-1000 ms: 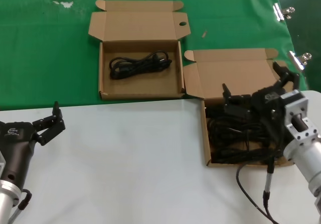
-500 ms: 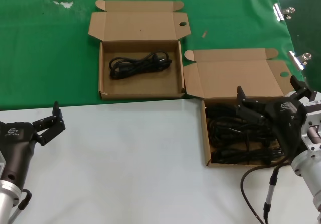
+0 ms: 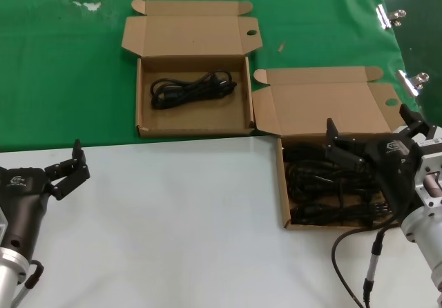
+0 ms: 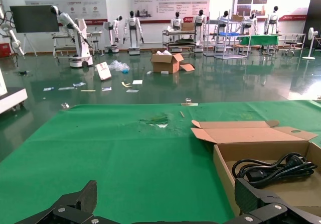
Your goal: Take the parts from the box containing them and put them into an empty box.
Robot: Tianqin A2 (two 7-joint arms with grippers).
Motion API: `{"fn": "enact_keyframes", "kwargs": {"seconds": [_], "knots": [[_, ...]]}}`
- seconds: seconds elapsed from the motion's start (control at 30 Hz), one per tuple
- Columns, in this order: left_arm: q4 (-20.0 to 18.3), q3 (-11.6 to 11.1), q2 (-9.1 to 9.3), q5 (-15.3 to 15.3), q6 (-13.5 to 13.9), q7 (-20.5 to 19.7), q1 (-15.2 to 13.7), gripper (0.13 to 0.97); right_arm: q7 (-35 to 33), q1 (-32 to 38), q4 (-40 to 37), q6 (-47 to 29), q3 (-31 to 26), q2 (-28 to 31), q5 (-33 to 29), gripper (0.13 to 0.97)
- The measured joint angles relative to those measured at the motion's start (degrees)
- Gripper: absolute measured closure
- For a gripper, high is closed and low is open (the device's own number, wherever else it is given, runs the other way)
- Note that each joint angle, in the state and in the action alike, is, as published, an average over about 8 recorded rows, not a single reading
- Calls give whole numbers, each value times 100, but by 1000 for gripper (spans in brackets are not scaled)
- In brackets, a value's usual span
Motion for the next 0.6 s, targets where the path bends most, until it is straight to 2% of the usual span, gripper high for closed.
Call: {"fn": "enact_keyframes", "kwargs": {"seconds": [0.6], "knots": [[0,0,0,0,0,0,0,132,0,0,0,0,0,0,0,129]]}}
